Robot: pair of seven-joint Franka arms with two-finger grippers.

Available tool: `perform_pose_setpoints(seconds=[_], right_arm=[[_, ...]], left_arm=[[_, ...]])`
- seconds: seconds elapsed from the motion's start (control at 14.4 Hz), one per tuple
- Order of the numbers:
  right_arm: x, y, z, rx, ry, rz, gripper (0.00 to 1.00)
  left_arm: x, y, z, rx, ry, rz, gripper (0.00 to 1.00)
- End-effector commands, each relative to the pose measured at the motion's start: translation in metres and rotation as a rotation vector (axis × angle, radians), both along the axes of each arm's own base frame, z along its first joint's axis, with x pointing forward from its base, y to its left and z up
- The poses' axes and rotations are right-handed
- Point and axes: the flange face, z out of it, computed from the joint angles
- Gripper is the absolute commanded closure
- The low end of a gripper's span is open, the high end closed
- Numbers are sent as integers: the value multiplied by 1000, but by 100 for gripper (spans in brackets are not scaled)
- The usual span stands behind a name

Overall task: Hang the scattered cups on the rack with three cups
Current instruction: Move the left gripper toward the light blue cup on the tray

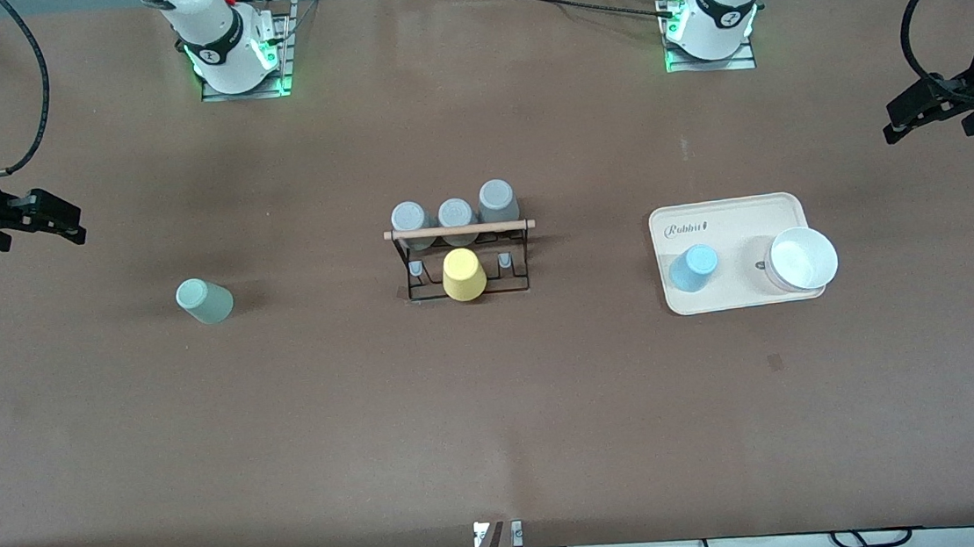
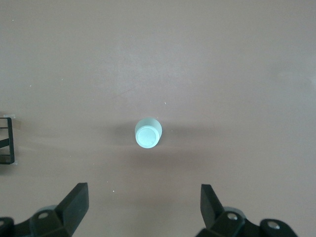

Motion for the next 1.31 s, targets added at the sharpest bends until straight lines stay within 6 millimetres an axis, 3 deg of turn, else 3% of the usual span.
perform_pose_setpoints(seconds=[0.0, 0.35, 0.62, 1.04, 1.25], right_arm=[[-7, 1, 7, 4, 8, 11, 0], [-5, 1, 6, 6, 9, 13, 0], [-4, 0, 7, 7, 4, 10, 0], [-4, 1, 4, 9, 13, 11, 0], [-2, 1, 2, 9, 13, 10, 0]], left_arm=[[0, 1, 7, -4, -13, -18, 0], [0, -1, 5, -4, -10, -20, 0], [8, -10, -9, -5, 21, -29, 0], [36, -70, -81, -12, 143, -109, 0], [50, -96, -114, -21, 162, -66, 0]])
